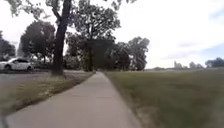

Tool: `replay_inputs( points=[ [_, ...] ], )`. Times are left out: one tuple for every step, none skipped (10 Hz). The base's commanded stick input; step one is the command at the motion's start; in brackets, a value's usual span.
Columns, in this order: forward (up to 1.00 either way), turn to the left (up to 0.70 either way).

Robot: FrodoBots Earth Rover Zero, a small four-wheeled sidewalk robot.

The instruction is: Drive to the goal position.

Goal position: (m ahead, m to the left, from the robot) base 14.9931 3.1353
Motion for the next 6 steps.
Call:
replay_inputs(
  points=[
    [1.0, 0.08],
    [1.0, 0.33],
    [1.0, 0.26],
    [1.0, 0.18],
    [1.0, 0.11],
    [1.0, 0.03]
  ],
)
